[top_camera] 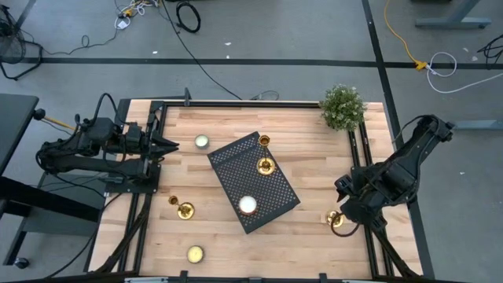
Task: Pick & Place candle stick holders
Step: Put the right gold candle holder on the shelf aligned with the other candle holder
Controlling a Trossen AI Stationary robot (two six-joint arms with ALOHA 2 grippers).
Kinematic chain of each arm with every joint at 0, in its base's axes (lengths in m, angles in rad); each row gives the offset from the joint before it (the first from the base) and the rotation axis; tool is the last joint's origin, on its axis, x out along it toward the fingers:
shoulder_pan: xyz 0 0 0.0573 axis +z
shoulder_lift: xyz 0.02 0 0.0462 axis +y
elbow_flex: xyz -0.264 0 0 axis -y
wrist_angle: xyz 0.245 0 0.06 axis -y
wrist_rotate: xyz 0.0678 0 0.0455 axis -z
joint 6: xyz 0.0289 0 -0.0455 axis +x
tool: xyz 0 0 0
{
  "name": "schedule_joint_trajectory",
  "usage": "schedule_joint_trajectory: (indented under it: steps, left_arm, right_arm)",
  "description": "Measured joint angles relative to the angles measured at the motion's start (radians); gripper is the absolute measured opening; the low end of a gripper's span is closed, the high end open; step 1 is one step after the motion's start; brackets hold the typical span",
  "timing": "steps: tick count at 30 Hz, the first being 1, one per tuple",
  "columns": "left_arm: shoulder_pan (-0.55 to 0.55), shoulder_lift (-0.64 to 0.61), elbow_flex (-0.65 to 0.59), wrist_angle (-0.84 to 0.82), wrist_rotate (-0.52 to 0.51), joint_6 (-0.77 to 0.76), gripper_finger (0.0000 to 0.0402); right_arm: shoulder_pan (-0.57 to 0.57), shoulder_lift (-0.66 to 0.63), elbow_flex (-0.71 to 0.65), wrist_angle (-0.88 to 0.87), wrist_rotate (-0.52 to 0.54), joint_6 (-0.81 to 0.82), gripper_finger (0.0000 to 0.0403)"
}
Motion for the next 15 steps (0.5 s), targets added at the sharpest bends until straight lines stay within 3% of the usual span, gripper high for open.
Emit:
schedule_joint_trajectory:
  steps: [4,15]
  left_arm:
    - [0.0,0.0,0.0,0.0,0.0,0.0,0.0046]
    - [0.0,0.0,0.0,0.0,0.0,0.0,0.0046]
  right_arm:
    - [0.002,0.005,0.0,-0.001,0.039,0.031,0.0366]
    - [0.002,0.005,-0.041,-0.004,0.027,0.066,0.0366]
